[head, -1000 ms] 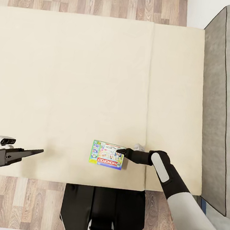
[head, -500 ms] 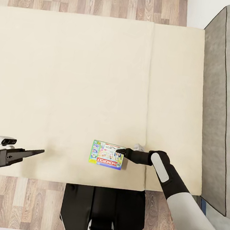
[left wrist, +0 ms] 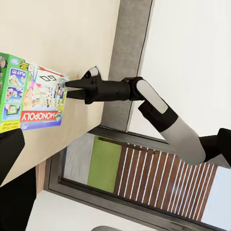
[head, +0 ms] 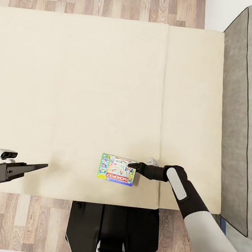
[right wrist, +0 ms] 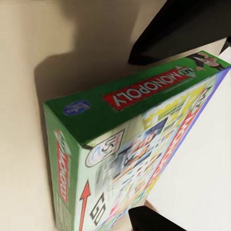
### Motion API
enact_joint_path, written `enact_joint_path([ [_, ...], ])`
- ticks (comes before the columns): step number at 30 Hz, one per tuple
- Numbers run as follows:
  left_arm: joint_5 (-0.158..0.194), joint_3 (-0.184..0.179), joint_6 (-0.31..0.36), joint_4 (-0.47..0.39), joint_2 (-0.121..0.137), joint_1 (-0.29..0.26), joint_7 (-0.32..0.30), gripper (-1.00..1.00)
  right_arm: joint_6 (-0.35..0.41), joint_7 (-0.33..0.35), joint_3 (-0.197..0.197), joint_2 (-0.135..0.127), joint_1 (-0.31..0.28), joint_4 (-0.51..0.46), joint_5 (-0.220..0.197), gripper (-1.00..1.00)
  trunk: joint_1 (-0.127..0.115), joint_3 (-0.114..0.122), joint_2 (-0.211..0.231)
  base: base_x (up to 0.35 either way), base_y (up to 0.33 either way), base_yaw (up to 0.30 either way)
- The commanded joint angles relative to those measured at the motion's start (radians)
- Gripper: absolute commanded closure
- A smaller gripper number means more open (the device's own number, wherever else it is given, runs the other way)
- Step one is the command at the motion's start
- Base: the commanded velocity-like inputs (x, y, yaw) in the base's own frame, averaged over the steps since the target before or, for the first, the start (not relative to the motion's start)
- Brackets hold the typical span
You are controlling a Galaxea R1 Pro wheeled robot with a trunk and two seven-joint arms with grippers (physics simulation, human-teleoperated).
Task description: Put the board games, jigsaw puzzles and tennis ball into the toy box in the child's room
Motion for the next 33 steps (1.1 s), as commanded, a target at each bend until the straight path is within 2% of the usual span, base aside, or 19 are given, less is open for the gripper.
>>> enact_joint_path([
  [1,-0.001,0.0,0.011,0.0,0.001,0.0,-0.004,-1.0,0.0,0.01,0.001,-0.002,0.0,0.0,0.016,-1.0,0.001,-0.001,-0.002,0.0,0.0,0.0],
  [11,-0.001,0.0,0.011,0.0,0.001,0.0,-0.004,-1.0,0.001,0.01,0.0,-0.005,0.0,-0.001,-0.017,-1.0,0.001,0.0,-0.002,0.0,0.0,0.0],
  [20,-0.001,0.0,0.012,0.0,0.001,0.0,-0.004,-1.0,0.001,0.01,0.0,-0.006,0.0,-0.001,-0.071,-1.0,0.001,0.006,-0.002,0.0,0.0,0.0],
  [33,-0.001,-0.001,0.012,0.0,0.0,0.0,-0.004,-1.0,0.001,0.01,0.001,-0.003,0.0,-0.001,-0.091,-1.0,0.001,0.007,-0.002,0.0,0.0,0.0],
])
